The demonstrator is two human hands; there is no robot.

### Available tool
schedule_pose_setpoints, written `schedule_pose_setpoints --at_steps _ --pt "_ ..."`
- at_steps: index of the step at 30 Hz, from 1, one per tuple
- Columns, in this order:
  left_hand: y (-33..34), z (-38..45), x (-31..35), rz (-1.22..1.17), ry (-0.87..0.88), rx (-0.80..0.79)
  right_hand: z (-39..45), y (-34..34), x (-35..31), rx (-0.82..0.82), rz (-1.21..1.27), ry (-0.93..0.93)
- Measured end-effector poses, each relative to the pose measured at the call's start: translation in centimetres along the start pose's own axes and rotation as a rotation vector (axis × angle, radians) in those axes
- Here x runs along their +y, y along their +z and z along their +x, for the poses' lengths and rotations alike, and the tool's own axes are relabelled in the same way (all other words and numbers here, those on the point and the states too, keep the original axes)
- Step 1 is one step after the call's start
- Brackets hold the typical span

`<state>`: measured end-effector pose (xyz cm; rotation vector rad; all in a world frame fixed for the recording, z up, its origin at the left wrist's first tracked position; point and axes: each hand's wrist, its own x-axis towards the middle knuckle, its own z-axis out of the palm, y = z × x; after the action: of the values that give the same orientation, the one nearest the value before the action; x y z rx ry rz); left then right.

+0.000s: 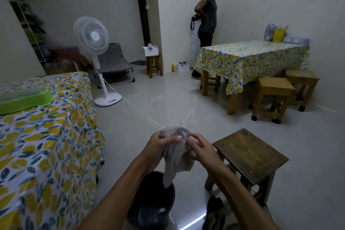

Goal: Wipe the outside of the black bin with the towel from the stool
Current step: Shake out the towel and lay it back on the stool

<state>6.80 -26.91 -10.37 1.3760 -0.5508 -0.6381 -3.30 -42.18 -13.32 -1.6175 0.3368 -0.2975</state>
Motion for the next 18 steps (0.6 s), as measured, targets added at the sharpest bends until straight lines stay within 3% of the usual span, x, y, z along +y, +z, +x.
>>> schedule_pose_setpoints --at_steps 4,8,12,18 --pt "1.0 -0.5 1.2 -0.054 0.023 -0.047 -0.4 -0.5 -0.1 -0.013 0.119 0.055" --pt "1.1 -0.5 1.7 -0.087 0.034 -0.019 -0.8 -1.8 -0.2 0.023 0.044 0.026" --pt "0.4 0.5 1.9 -0.065 0.107 0.149 -0.3 -3.5 -0.1 0.133 -0.182 -0.043" --pt "-0.8 2.8 1.1 0.215 0.167 0.424 0.5 -6.9 -0.7 0.276 -0.311 -0.075"
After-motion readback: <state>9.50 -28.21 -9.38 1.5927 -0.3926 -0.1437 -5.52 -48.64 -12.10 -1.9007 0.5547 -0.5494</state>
